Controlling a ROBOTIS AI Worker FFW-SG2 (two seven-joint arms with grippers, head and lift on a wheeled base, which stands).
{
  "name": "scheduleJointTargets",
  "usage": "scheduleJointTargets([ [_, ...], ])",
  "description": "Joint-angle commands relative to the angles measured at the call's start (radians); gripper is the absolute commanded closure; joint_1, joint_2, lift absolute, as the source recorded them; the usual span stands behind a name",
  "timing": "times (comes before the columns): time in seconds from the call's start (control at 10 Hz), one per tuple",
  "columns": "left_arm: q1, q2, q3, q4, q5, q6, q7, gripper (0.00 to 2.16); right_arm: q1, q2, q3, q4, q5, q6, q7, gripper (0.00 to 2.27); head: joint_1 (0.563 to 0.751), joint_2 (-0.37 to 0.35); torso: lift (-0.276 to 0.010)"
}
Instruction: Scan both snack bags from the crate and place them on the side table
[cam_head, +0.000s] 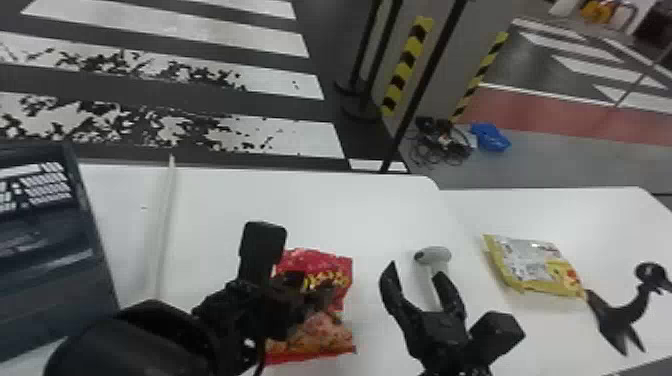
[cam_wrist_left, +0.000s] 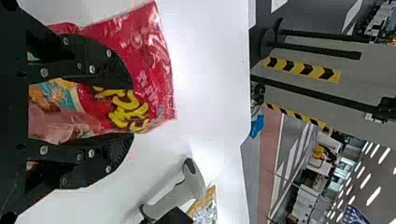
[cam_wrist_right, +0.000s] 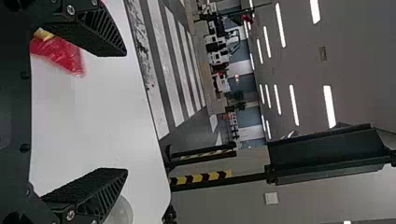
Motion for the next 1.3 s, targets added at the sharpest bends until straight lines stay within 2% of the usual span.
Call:
scheduleJointTargets([
  [0.0,0.003,-0.004,0.002,-0.009,0.001,-0.005,-0.001,0.03,-0.001,0.0,-0.001,0.002,-0.001,0.005,0.0,0.11,0.695,-0.35,-0.095],
  [0.2,0.022,0.0,0.014,-0.044,0.007,-0.02,0.002,0.03,0.001,0.0,-0.004,0.0,-0.004,0.005,0.0,0.11,0.695,-0.35,-0.095],
  [0.4,0.062,0.015,0.066,-0.15,0.007,-0.024,-0.001,0.03,0.002,-0.002,-0.006,0.0,-0.005,0.008,0.0,0.11,0.695,-0.35,-0.095],
  [0.6,0.115,0.066,0.133,-0.271,-0.053,-0.082,-0.003,0.03,0.001,-0.002,-0.002,0.0,-0.004,0.014,0.0,0.11,0.695,-0.35,-0.095],
  [0.7,0.14,0.098,0.175,-0.311,-0.079,-0.137,-0.007,0.04,-0.001,-0.002,0.001,-0.002,-0.004,0.017,0.0,0.11,0.695,-0.35,-0.095],
  [0.8,0.158,0.132,0.198,-0.337,-0.131,-0.232,-0.006,0.04,-0.001,-0.002,0.004,-0.011,-0.004,0.026,0.0,0.11,0.695,-0.35,-0.095],
  [0.9,0.189,0.169,0.244,-0.351,-0.159,-0.333,-0.007,0.05,0.001,-0.002,0.004,-0.021,-0.024,0.066,0.015,0.11,0.695,-0.35,-0.095],
  [1.0,0.212,0.199,0.288,-0.349,-0.166,-0.441,-0.01,0.06,0.004,-0.003,0.001,-0.041,-0.062,0.137,0.035,0.11,0.695,-0.35,-0.095],
  [1.2,0.278,0.244,0.371,-0.346,-0.162,-0.6,-0.035,0.06,0.013,-0.003,-0.013,-0.106,-0.106,0.318,0.048,0.12,0.695,-0.303,-0.095],
])
